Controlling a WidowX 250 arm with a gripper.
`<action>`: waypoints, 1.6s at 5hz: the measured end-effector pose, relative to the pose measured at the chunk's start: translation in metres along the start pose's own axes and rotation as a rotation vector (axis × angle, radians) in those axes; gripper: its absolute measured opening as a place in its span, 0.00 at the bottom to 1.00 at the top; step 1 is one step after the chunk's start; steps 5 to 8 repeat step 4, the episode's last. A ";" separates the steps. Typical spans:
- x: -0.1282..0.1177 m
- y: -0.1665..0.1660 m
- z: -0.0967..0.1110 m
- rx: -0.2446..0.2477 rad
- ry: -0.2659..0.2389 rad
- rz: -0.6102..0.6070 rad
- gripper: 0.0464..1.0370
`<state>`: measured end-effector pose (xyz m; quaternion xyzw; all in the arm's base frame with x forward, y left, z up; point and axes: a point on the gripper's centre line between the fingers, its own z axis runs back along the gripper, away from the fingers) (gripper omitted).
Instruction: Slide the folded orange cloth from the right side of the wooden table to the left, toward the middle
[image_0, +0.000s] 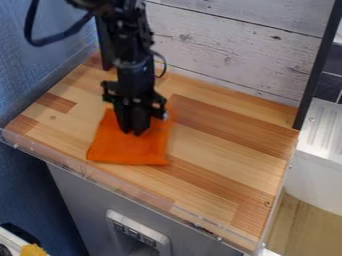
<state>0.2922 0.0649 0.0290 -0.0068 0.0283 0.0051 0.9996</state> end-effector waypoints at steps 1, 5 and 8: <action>0.015 -0.026 0.014 0.006 -0.016 0.007 0.75; 0.053 -0.096 0.064 0.031 -0.101 0.008 0.96; 0.053 -0.096 0.064 0.031 -0.101 0.008 0.96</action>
